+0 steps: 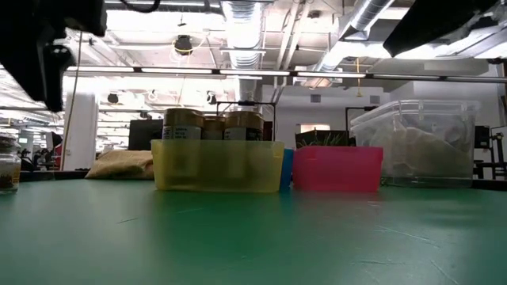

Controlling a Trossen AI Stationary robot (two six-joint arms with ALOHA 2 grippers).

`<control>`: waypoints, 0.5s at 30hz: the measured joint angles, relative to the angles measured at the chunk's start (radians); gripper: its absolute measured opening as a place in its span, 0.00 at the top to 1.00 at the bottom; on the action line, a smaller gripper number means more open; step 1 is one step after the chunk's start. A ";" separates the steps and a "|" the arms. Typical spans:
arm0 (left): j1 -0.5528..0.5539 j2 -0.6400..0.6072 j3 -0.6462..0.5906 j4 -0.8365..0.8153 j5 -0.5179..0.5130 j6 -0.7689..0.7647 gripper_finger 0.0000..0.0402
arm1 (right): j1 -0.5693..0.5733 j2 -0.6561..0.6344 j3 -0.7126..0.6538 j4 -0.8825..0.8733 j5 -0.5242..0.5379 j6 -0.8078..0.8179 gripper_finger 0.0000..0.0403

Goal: Sort spices by type
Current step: Move the top transparent seasoning bottle to the center of the table

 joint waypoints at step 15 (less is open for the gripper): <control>-0.080 -0.005 -0.184 0.127 0.025 -0.083 0.22 | 0.000 0.000 0.000 0.005 0.000 -0.001 0.39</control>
